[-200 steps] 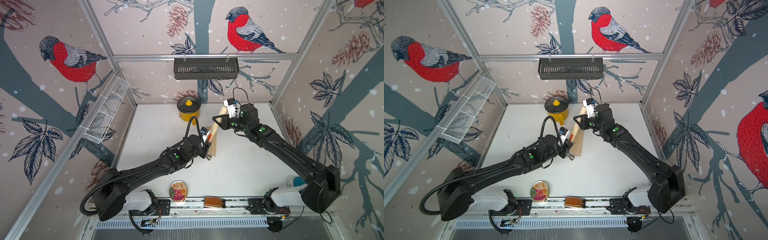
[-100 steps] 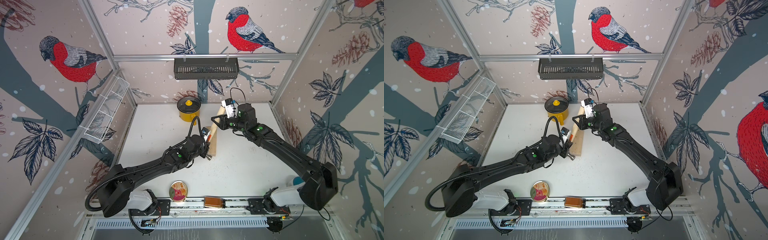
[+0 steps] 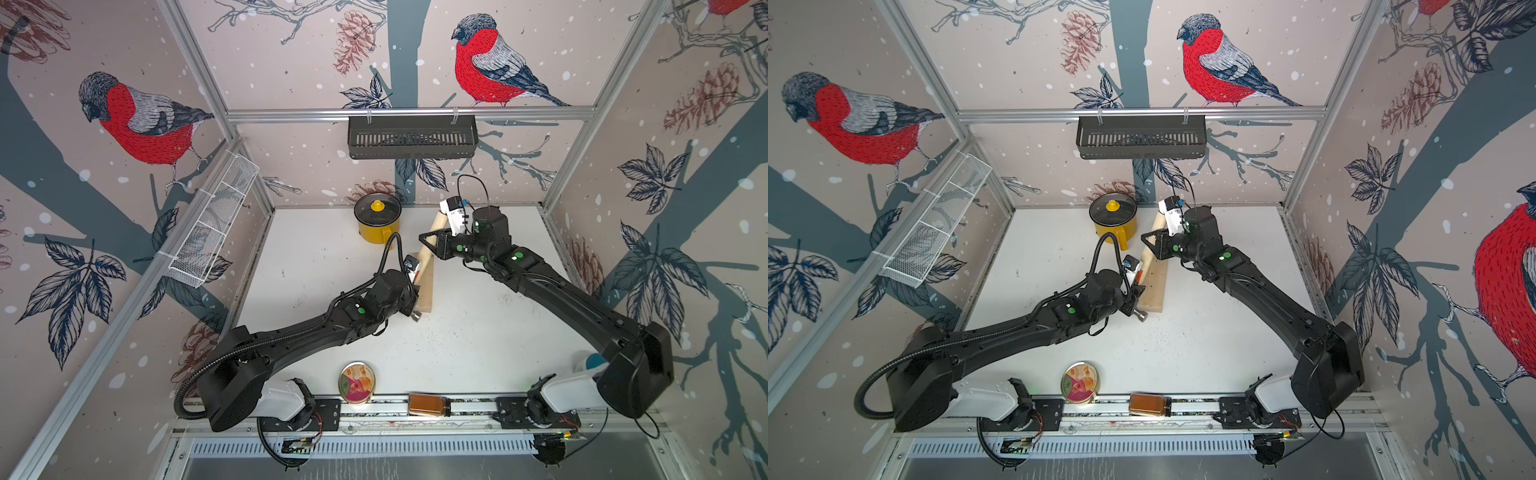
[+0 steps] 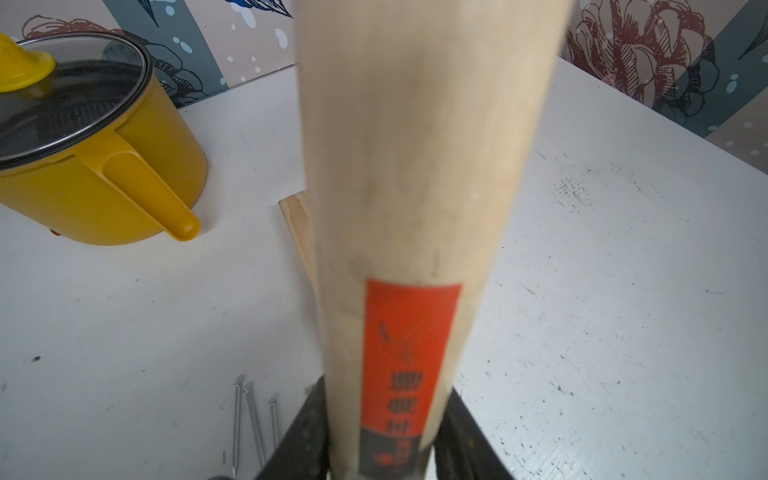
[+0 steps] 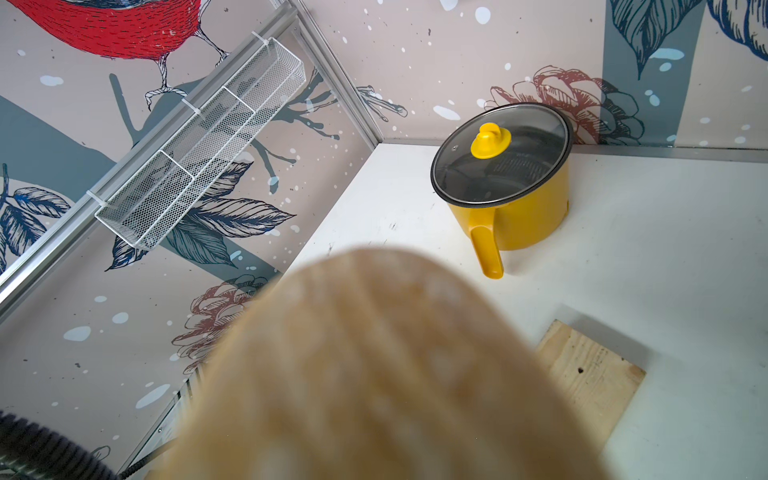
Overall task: Use a claw hammer to pull out a nail
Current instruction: Place the hammer at the center of the board.
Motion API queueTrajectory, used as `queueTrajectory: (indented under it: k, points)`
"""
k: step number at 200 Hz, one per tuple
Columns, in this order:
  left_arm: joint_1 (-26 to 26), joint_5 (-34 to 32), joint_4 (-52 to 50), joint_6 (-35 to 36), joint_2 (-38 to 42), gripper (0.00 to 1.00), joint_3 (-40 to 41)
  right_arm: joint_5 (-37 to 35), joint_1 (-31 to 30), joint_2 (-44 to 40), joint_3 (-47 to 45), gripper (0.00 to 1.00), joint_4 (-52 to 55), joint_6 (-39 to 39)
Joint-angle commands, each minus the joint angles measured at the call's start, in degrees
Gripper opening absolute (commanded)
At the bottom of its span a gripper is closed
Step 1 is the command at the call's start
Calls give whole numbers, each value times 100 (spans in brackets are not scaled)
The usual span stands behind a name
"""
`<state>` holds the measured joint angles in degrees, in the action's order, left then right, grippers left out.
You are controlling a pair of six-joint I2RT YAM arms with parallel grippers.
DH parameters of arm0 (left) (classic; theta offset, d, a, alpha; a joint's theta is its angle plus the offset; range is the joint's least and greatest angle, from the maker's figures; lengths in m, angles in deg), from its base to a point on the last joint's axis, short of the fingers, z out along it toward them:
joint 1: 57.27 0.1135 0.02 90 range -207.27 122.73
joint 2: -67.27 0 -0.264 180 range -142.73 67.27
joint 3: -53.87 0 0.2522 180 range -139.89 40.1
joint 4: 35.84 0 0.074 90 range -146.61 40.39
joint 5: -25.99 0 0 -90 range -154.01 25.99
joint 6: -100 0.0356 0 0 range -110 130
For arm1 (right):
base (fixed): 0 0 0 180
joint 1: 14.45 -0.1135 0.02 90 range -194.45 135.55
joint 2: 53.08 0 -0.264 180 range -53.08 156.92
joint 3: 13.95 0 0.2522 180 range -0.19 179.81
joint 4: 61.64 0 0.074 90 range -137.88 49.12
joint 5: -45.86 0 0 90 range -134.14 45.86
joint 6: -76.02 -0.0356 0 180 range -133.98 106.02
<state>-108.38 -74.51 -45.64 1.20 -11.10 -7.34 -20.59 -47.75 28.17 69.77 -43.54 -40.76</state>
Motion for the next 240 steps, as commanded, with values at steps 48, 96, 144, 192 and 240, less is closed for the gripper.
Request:
queueTrajectory:
  k: [48,96,144,192,240]
  points:
    - [-13,47,-1,10,-100,38,-79,232,-132,-35,156,0,-588,-120]
    - [-13,-5,-35,-10,-82,35,-85,173,-214,-13,206,0,-518,-29]
    - [-13,-18,-51,-34,-108,30,-107,88,-308,-20,247,0,-424,85]
    - [-13,-55,-102,-116,-122,34,-155,-25,-424,-13,269,0,-338,216]
    - [-12,-111,-208,-238,-126,42,-217,-444,-492,-66,299,0,-225,337]
